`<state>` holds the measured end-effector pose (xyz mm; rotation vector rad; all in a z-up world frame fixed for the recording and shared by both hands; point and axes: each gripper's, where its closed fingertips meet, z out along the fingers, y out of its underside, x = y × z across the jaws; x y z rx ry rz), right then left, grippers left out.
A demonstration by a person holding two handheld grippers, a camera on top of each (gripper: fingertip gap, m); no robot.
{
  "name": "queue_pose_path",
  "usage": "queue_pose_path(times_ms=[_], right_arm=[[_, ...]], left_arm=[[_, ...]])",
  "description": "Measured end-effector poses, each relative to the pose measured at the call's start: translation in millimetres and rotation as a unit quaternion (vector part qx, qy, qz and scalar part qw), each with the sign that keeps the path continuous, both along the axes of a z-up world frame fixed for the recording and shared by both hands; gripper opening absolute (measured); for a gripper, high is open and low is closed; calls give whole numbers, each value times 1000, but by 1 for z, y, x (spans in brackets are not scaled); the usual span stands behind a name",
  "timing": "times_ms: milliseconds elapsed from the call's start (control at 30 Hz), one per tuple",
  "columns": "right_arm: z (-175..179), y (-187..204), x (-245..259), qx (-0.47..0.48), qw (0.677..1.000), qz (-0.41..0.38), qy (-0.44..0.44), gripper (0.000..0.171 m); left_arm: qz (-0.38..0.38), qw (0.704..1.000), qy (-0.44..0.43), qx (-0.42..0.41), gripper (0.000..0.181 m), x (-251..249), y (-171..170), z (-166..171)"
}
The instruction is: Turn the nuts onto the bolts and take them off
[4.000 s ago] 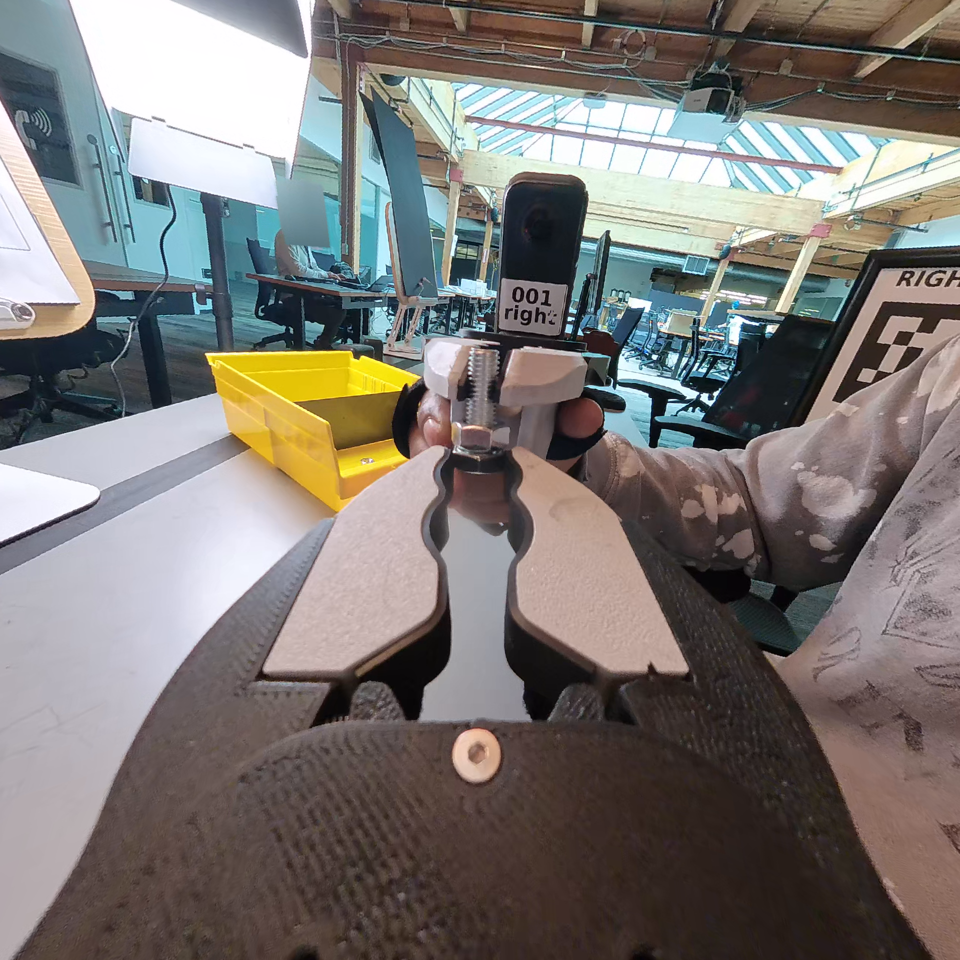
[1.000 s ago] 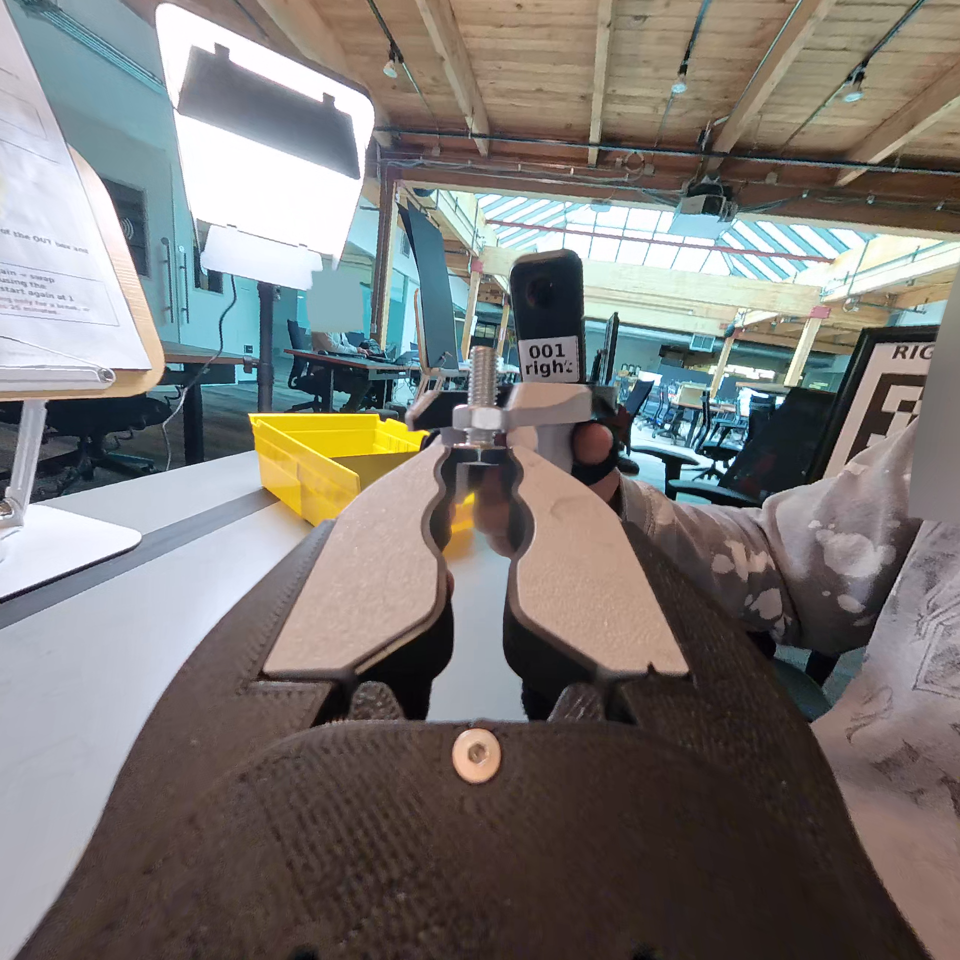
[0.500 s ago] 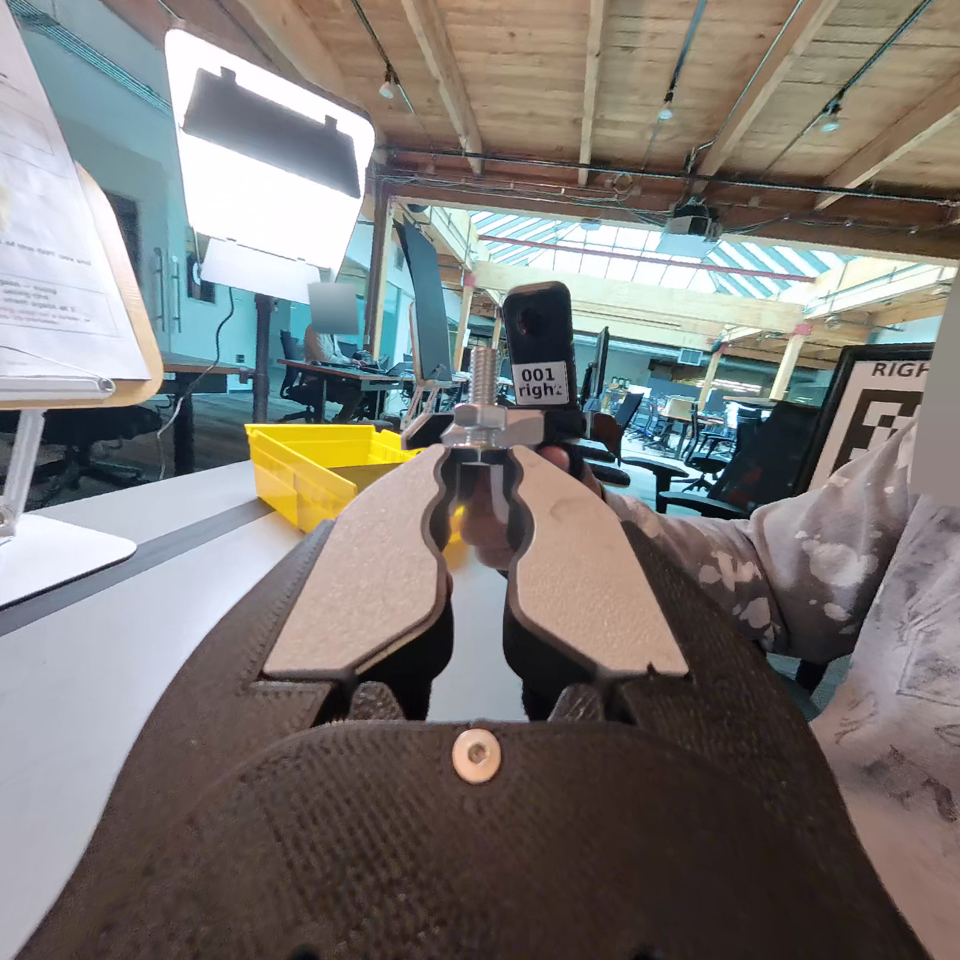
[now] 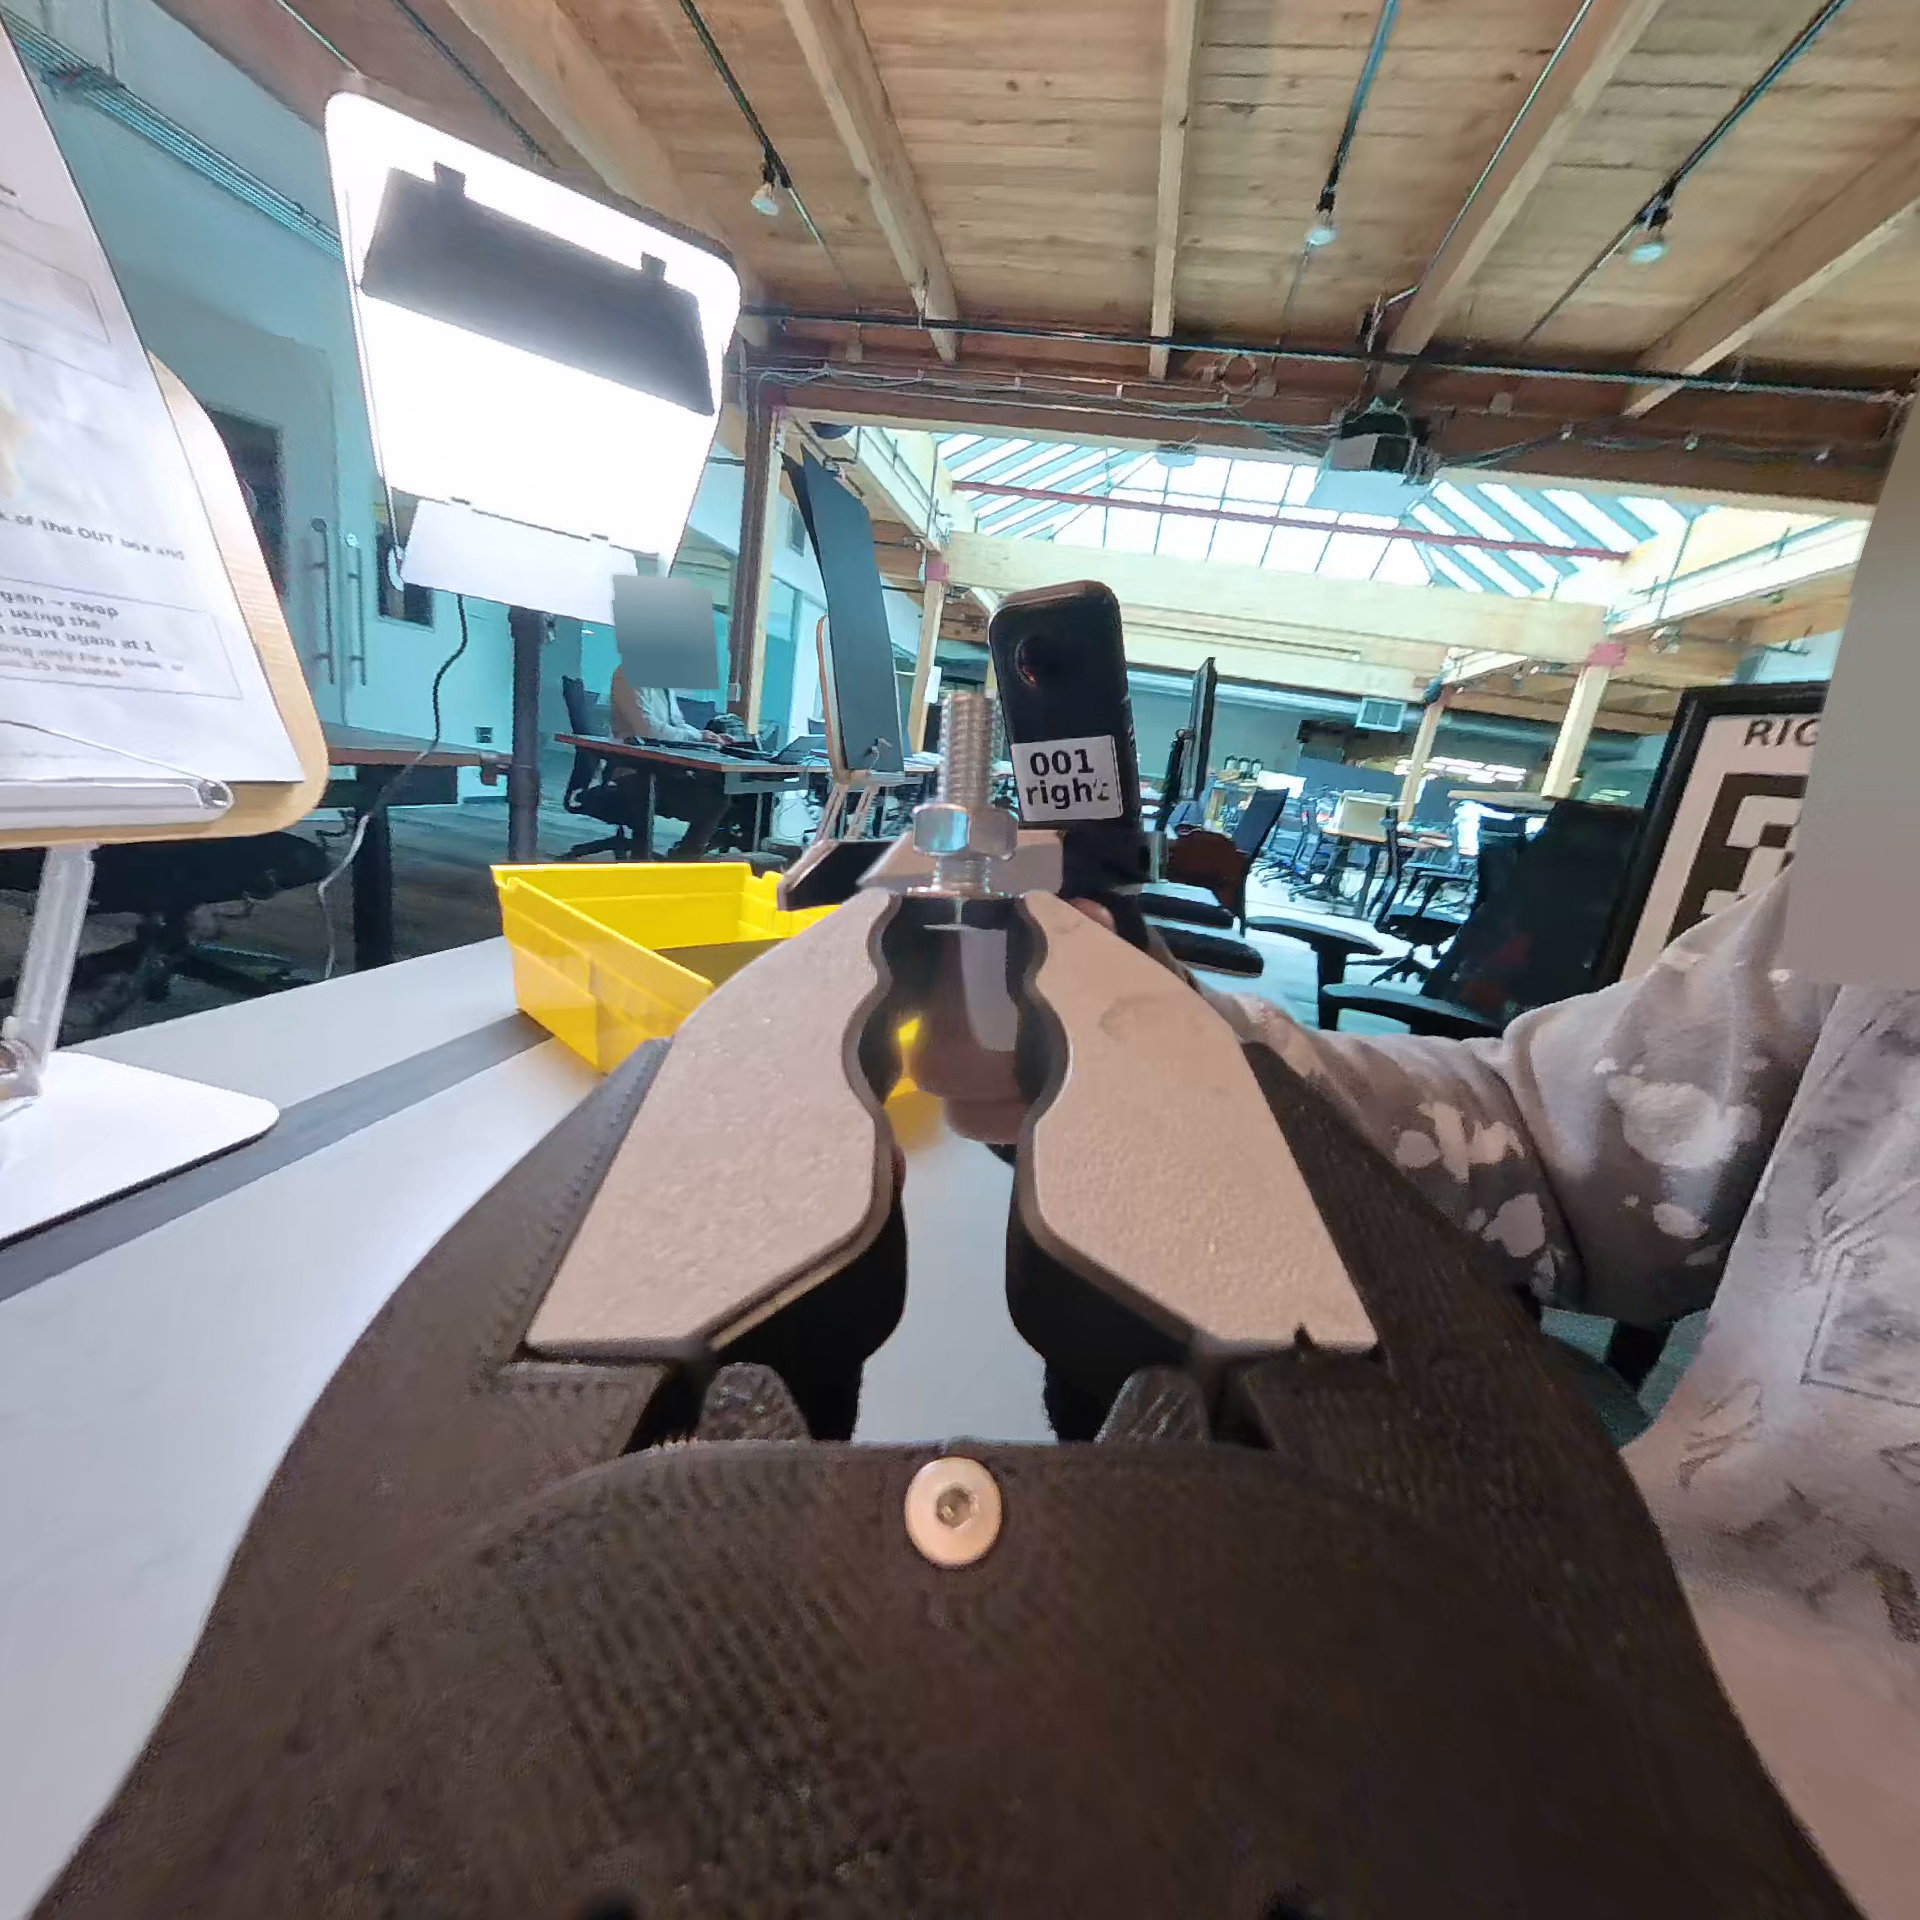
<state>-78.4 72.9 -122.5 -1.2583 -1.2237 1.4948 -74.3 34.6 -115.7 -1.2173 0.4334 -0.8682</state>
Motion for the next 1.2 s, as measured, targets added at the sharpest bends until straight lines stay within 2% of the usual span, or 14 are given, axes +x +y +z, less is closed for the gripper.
queue_pose_path(times_ms=[167, 267, 300, 333, 400, 567, 667, 733, 767, 967, 1033, 1100, 1133, 1200], right_arm=[[11, -27, -2, -5, 998, 53, 22, 30], [13, -32, -5, 8, 998, 50, 21, 33], [13, -29, -4, 11, 999, 44, 24, 32], [14, -20, -3, 10, 999, 20, 26, 17], [18, -5, 2, 11, 999, -14, 42, 10], [23, -31, 1, 24, 998, 39, 44, 31], [20, -33, -2, 30, 998, 37, 34, 34], [19, -15, -1, 18, 999, -3, 34, 14], [20, -9, 1, 18, 999, -13, 38, 13], [24, -39, -2, 22, 998, 47, 40, 35], [23, -37, -4, 26, 998, 39, 37, 33], [24, -17, -2, 6, 999, -3, 43, 12], [24, -9, 1, -1, 999, -15, 46, 8], [24, -11, 3, -2, 999, -4, 45, 13]], left_arm=[[2, 1000, 1, -10, 18, 2, 4, -6], [2, 1000, 1, -6, 18, 4, 2, -6], [4, 1000, -3, -4, 18, 2, 2, -4], [-6, 1000, -7, 1, 18, 2, -1, -2], [-2, 1000, -3, 6, 18, 2, -2, 1], [0, 1000, 0, 1, 18, 4, 0, -3], [0, 1000, -3, 2, 18, 4, -1, -2], [-10, 1000, -10, 9, 18, 3, -4, 2], [-6, 1000, -7, 13, 18, 3, -4, 3], [-4, 1000, -14, 13, 18, 4, -3, 1], [-2, 1000, -16, 15, 18, 4, -4, 2], [-12, 999, -23, 21, 18, 3, -7, 6], [-8, 999, -20, 25, 18, 3, -8, 7], [-7, 999, -18, 27, 18, 4, -8, 7]])
